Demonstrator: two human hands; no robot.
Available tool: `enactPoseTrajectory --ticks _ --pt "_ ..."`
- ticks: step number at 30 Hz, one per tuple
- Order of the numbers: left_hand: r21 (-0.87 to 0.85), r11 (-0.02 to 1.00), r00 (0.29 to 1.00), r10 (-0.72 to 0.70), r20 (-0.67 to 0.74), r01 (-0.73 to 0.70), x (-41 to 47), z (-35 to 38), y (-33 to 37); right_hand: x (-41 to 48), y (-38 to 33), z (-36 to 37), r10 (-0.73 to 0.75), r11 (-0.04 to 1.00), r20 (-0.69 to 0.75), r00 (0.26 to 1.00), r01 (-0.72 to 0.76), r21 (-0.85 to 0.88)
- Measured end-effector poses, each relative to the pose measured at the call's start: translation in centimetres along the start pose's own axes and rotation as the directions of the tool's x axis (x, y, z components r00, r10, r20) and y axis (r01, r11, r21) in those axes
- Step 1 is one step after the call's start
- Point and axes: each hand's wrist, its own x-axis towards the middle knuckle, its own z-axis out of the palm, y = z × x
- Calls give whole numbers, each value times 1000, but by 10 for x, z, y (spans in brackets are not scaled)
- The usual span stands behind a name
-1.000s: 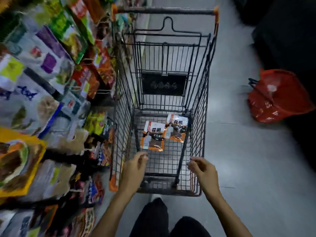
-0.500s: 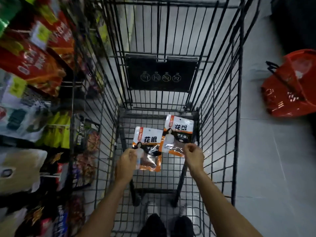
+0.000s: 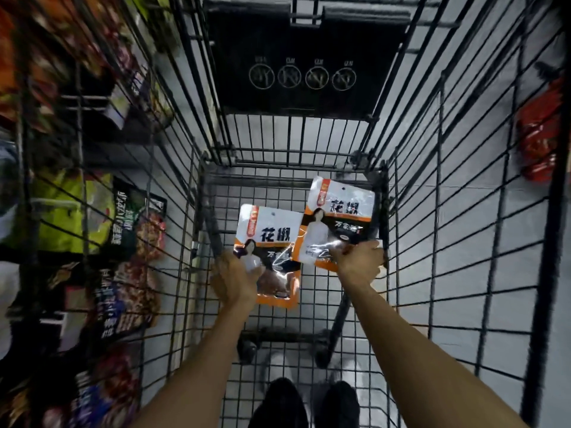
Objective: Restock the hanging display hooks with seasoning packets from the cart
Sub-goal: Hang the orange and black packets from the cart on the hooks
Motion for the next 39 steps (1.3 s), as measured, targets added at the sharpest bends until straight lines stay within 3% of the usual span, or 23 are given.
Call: enactPoseTrajectory --ticks 3,9,12,15,18,22,28,34,37,39 --pt "-128 990 998 -64 10 65 2 -4 6 1 -3 -5 45 999 -8 999 -45 12" --pt "-462 829 946 -233 226 315 8 -25 12 -3 -7 -28 127 862 203 971 -209 462" --pt "-546 781 937 -140 319 303 7 -37 15 -13 -7 -41 74 731 358 931 -295 616" --pt "-570 786 945 -57 322 241 -2 -54 19 -27 -6 -56 13 766 321 947 -216 606" --pt "-611 774 964 0 264 168 -17 -82 22 -46 -5 -79 -53 764 290 955 -148 628" --pt "-654 750 977 54 207 97 -46 -133 27 -77 -6 -121 -146 670 330 932 -152 726" --pt "-665 738 992 124 -36 -116 -112 -221 28 -133 -20 -198 -323 558 298 898 -73 827" --pt "-673 691 950 61 -308 -263 -215 -298 6 -200 -33 -275 -560 516 315 767 25 856" --pt "-730 623 932 -5 -363 -281 -276 -330 -18 -240 -35 -312 -696 486 314 646 101 868" --pt "-713 617 882 -61 -467 -334 -321 -349 -36 -271 -35 -334 -780 445 301 549 148 883"
